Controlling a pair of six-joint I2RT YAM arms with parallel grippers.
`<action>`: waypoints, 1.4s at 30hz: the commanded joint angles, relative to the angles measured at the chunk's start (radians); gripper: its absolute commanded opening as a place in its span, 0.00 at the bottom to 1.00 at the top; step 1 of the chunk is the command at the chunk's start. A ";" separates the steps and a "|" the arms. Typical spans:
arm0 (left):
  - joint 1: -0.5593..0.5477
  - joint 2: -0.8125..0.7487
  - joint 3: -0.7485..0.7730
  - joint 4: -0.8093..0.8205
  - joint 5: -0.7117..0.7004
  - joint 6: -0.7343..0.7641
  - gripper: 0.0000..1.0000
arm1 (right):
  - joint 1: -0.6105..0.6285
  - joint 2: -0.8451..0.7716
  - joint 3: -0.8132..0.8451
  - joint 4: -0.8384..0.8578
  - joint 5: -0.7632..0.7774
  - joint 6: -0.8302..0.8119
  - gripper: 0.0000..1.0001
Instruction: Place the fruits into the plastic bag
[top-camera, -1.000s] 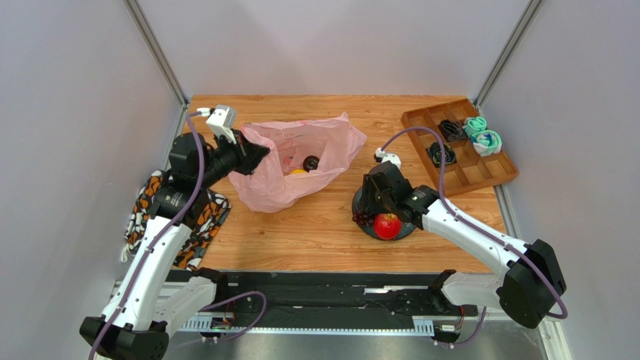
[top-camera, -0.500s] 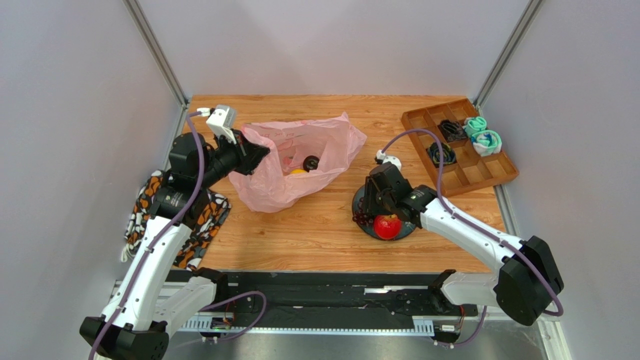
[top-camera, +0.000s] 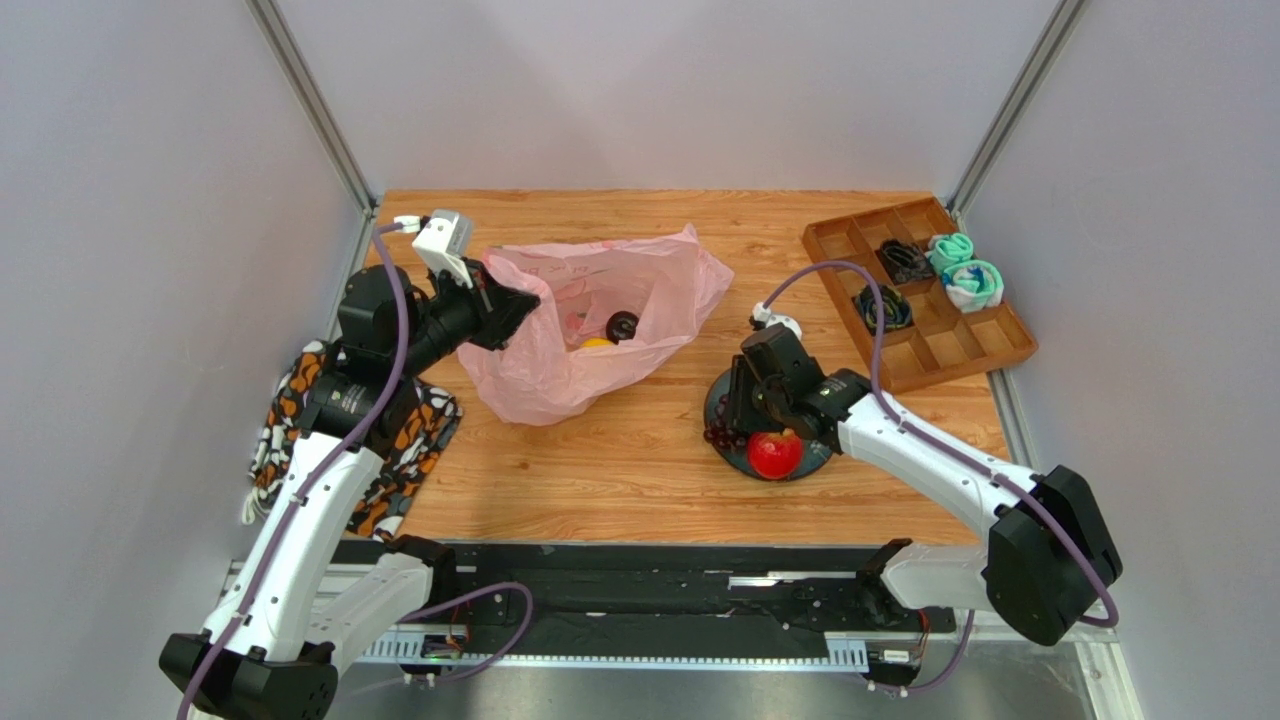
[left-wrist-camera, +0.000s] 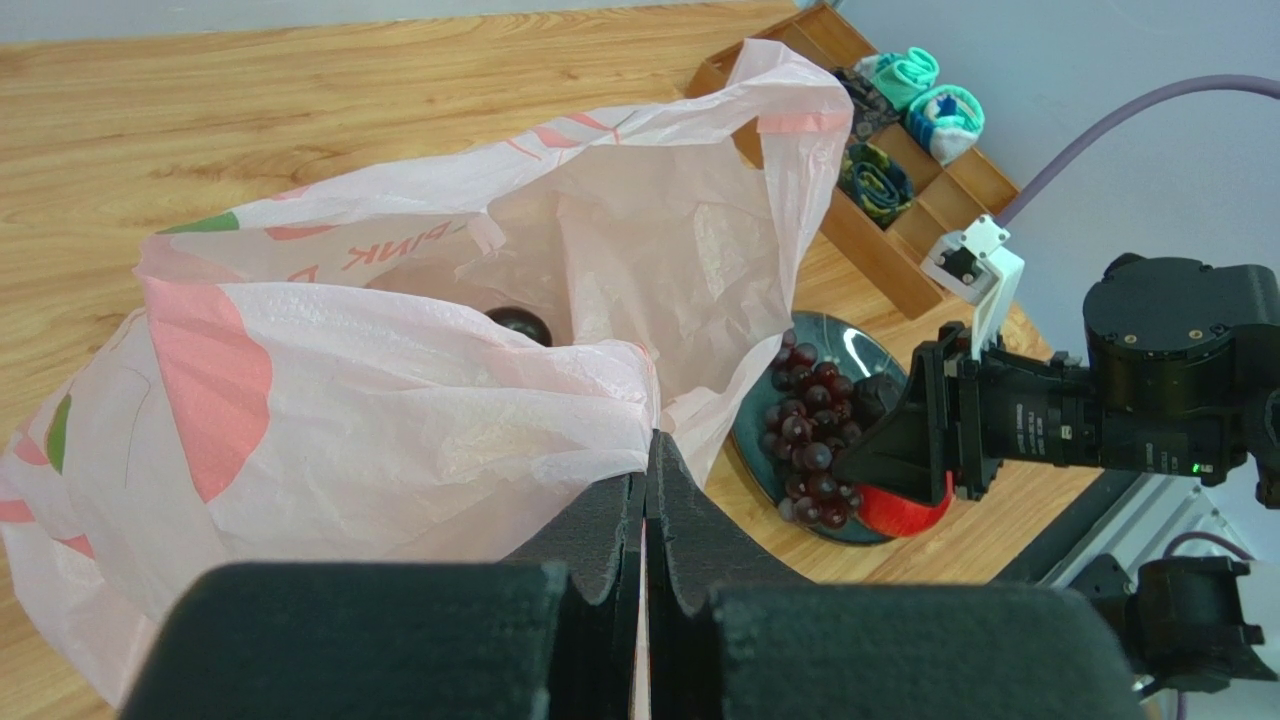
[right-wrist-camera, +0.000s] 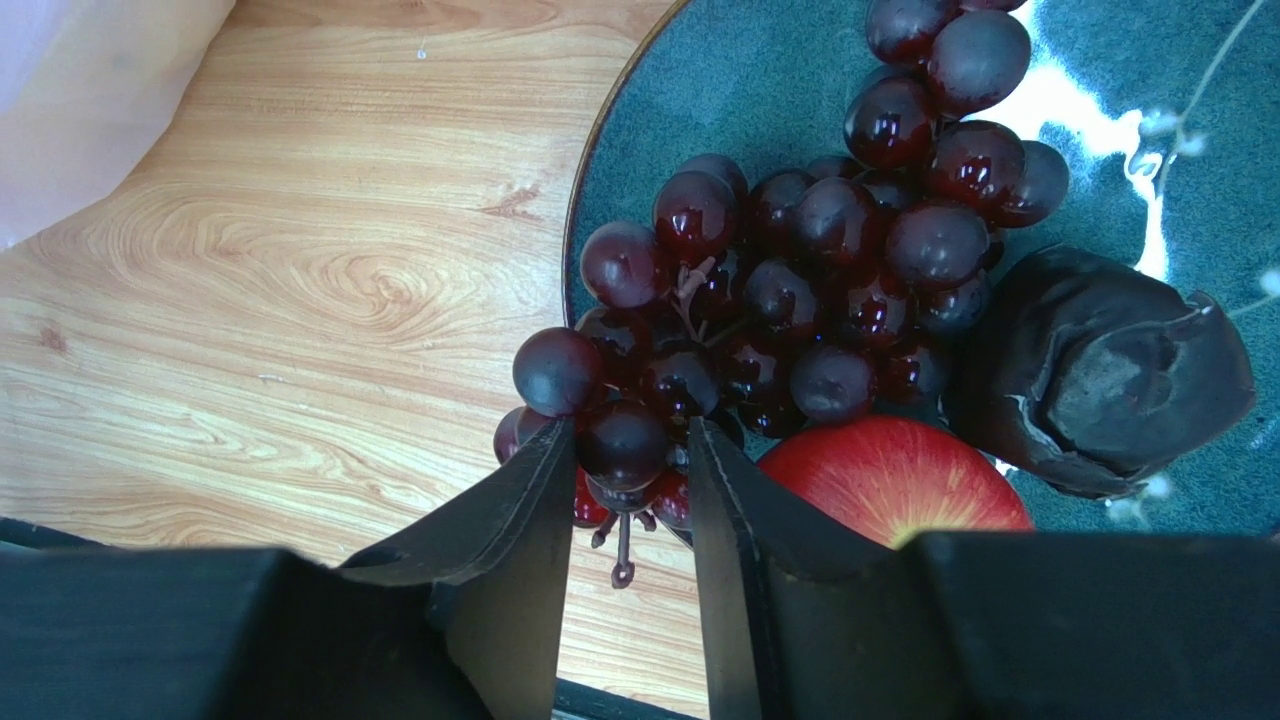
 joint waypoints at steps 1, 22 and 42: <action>0.004 -0.004 0.043 0.017 -0.007 -0.002 0.00 | -0.011 0.011 -0.003 0.040 -0.016 0.012 0.35; 0.004 -0.007 0.044 0.015 -0.009 0.000 0.00 | -0.022 -0.044 0.032 0.011 0.000 0.001 0.04; 0.004 -0.007 0.043 0.015 -0.009 0.000 0.00 | -0.034 -0.208 0.115 -0.074 0.104 -0.028 0.01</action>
